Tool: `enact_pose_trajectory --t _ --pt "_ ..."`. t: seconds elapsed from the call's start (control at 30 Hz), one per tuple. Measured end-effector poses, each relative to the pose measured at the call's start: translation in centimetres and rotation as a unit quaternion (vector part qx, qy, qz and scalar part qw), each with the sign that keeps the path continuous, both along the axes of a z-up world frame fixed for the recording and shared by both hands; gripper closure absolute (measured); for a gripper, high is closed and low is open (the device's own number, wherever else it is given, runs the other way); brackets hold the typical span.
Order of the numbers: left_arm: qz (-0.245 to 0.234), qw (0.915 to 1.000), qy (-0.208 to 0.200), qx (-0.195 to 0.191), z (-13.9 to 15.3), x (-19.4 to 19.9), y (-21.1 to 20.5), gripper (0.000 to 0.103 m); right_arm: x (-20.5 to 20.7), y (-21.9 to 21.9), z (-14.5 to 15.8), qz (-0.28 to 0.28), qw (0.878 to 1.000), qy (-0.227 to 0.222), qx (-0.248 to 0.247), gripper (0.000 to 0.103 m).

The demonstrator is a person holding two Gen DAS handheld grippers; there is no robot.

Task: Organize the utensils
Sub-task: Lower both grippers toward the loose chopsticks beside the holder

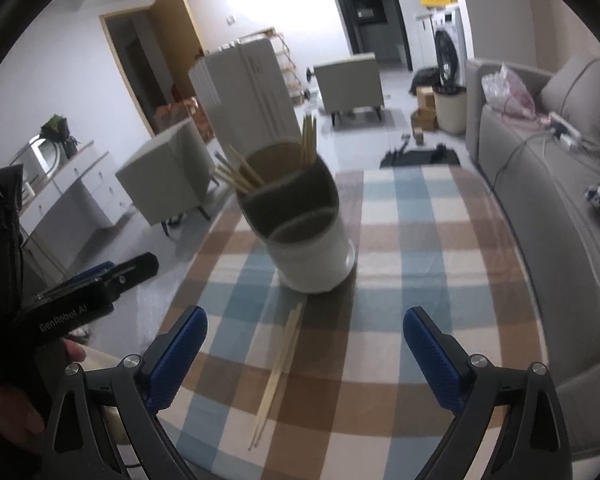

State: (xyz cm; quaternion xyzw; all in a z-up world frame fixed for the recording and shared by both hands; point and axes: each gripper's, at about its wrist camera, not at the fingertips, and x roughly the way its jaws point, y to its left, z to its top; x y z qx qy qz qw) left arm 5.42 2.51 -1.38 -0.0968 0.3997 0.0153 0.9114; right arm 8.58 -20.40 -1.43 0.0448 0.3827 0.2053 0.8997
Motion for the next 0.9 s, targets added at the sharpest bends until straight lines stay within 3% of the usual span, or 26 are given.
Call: enact_pose_trajectory --t 0.1,0.27,0.37,0.6,0.73,0.9 --pt "0.014 0.9996 0.022 -0.010 -0.5 0.6 0.8 0.017 0.9 0.9 -1.6 0.004 0.999 0.033 -0.014 0.006" --pt "0.030 0.9977 0.053 -0.031 -1.6 1.5 1.8 0.017 2.4 2.6 -5.1 0.025 0.995 0.091 -0.039 0.028" --pt "0.035 0.9967 0.067 -0.031 -2.1 2.1 2.1 0.017 3.3 3.5 -7.1 0.034 0.991 0.120 -0.055 0.035" --pt "0.069 0.9908 0.108 -0.043 -3.5 3.1 4.4 0.017 6.3 5.7 -9.7 0.042 0.984 0.156 -0.071 0.045" --pt "0.099 0.9837 0.128 -0.079 -4.4 3.4 6.5 0.017 8.3 7.2 -11.3 0.046 0.979 0.171 -0.097 0.055" --pt "0.102 0.9819 0.141 -0.075 -5.2 3.8 7.2 0.017 9.8 8.6 -13.1 0.057 0.972 0.189 -0.130 0.070"
